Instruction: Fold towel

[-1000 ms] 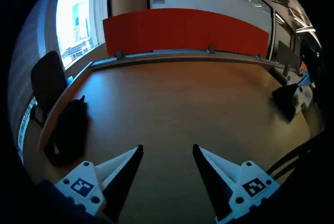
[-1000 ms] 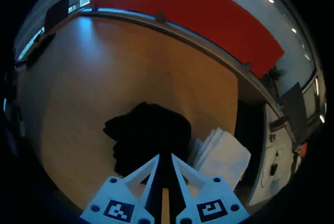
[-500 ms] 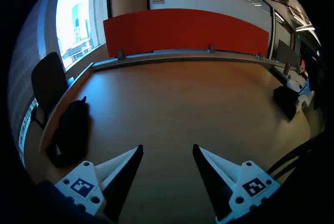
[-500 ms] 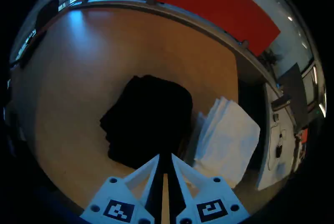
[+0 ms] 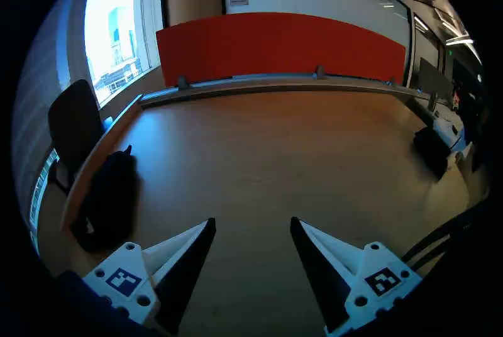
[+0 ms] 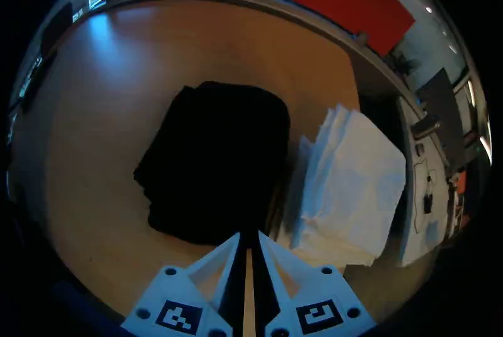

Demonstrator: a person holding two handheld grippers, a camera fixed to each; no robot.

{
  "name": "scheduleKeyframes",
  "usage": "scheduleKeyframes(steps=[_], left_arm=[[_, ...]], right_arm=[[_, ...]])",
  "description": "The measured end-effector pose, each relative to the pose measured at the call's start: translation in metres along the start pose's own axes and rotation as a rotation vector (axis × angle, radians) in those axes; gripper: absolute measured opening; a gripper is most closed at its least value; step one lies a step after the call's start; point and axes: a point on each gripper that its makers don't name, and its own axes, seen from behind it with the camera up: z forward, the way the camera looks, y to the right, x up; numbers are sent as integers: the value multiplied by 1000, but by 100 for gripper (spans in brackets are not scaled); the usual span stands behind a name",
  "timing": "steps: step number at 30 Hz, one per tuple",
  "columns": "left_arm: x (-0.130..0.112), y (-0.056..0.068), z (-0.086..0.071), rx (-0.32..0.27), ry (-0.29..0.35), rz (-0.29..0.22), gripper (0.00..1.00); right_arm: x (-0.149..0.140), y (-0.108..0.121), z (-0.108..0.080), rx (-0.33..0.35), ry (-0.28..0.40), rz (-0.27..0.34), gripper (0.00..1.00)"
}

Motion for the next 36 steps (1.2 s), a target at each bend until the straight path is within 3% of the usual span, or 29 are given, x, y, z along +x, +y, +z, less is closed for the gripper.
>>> scheduleKeyframes(steps=[9,36], left_arm=[[1,-1,-2,9,1,1,87],[-1,-5,-5,18,-4,7,87]], right_arm=[[-11,1,17,-15,-22,69,5],[-23,5,41,-67,-70,117,6]])
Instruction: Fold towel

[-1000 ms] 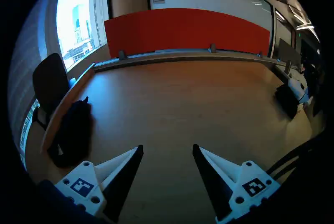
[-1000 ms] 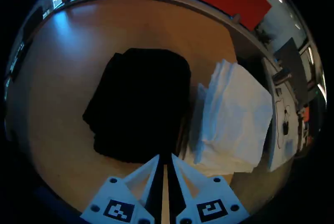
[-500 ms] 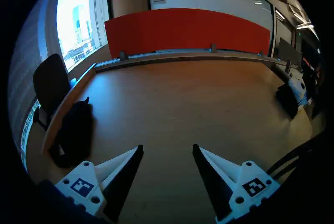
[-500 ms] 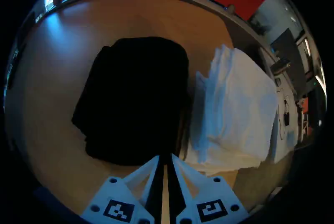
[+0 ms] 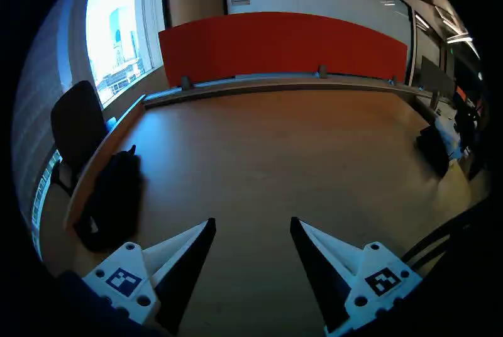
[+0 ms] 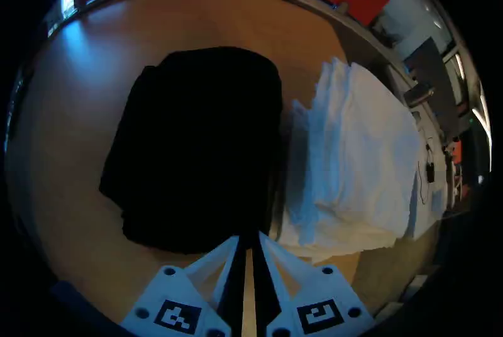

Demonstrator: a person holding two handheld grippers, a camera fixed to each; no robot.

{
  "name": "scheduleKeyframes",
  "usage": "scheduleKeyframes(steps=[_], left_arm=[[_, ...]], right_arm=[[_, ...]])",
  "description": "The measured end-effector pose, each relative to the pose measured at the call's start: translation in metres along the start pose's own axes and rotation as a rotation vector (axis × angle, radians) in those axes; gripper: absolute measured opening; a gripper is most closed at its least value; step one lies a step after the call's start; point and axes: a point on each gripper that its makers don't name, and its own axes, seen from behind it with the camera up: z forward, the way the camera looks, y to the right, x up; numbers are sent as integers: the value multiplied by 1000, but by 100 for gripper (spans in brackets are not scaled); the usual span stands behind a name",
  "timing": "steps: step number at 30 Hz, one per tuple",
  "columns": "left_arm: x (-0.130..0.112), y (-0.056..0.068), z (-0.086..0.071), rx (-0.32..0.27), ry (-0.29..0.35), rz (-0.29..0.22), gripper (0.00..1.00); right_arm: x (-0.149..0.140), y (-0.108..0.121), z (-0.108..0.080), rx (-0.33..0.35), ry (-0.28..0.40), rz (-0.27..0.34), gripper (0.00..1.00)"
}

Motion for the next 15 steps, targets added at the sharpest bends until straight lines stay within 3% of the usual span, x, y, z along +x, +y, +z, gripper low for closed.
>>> scheduleKeyframes(steps=[7,15], left_arm=[[1,0,1,-2,1,1,87],[6,0,2,-7,8,5,87]], right_arm=[[1,1,-4,-4,13,4,9],[2,7,-16,-22,39,7,29]])
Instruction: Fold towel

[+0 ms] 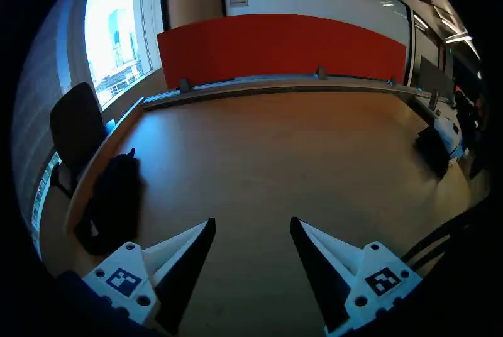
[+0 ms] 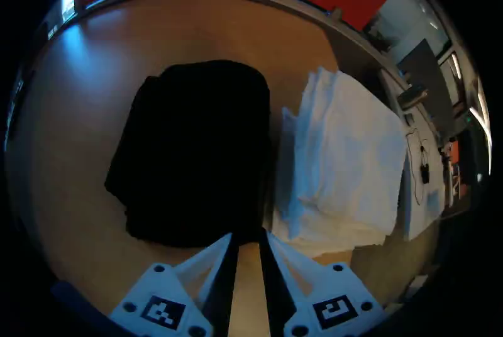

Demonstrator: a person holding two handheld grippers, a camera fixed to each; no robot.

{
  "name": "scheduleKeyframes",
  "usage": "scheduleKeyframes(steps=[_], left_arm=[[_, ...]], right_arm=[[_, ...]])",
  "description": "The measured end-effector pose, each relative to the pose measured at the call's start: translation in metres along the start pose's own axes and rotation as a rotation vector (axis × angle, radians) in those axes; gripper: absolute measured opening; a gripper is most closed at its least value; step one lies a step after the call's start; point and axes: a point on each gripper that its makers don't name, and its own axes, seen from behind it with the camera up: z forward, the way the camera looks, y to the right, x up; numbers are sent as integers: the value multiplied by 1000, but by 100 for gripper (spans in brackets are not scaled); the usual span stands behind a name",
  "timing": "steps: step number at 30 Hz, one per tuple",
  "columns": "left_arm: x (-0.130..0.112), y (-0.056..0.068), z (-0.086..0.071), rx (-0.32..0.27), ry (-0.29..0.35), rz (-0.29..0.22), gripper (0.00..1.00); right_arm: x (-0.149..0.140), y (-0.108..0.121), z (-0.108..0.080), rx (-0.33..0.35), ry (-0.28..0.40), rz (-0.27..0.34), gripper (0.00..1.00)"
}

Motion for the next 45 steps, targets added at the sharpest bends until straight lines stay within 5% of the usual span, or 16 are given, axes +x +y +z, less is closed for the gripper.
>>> scheduleKeyframes(steps=[8,12,18,22,36,45], left_arm=[[1,2,1,-7,4,2,87],[1,3,1,-10,6,-2,87],[1,5,2,-18,11,-3,87],[3,5,1,-20,16,-3,87],[7,4,-2,-29,30,-2,87],[10,5,-3,-32,37,-1,87]], right_arm=[[0,2,-14,-11,20,-9,37],[0,1,-22,-11,31,-14,66],[-2,-6,-28,14,37,-24,69],[0,-10,-33,21,52,-22,99],[10,-20,-48,38,136,42,100],[40,-25,-73,44,312,167,100]])
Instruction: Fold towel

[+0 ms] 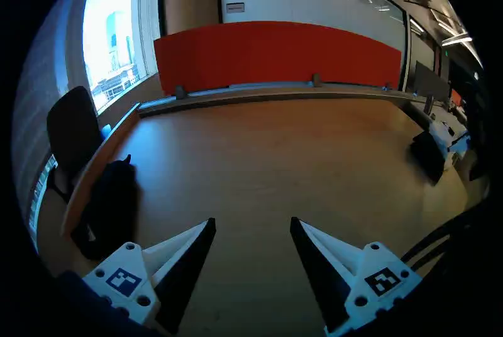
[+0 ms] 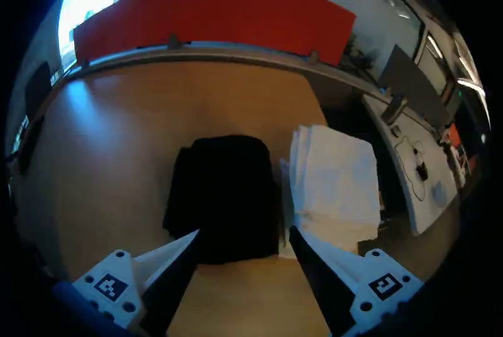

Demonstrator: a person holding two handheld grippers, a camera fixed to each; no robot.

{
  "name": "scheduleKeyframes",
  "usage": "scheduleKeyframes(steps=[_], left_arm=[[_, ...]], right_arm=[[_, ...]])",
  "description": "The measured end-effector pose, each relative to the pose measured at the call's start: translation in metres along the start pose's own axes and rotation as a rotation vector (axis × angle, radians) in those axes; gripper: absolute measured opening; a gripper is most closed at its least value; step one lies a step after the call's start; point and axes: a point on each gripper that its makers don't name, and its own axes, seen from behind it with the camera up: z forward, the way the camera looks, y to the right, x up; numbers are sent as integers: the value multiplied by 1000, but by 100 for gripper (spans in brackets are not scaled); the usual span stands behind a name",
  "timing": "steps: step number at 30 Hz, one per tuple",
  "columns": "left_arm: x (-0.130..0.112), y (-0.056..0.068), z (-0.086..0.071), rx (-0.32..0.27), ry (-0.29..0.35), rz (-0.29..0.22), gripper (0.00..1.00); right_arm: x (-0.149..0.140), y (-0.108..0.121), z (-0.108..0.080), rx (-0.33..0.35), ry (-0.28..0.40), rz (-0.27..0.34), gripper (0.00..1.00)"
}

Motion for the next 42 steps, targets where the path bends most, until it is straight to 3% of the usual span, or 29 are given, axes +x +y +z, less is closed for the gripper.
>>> scheduleKeyframes(steps=[10,15,18,30,42], left_arm=[[4,1,-1,0,8,5,88],[5,1,0,0,9,5,87],[6,2,0,0,11,5,87],[17,-1,0,1,47,-1,87],[52,-11,-1,23,170,-32,87]], right_arm=[[47,-4,-19,-29,239,128,100],[74,-7,-33,-51,383,169,100],[84,-11,-38,-56,435,181,100],[109,-27,-49,-54,527,180,100],[137,-33,-73,-89,649,166,100]])
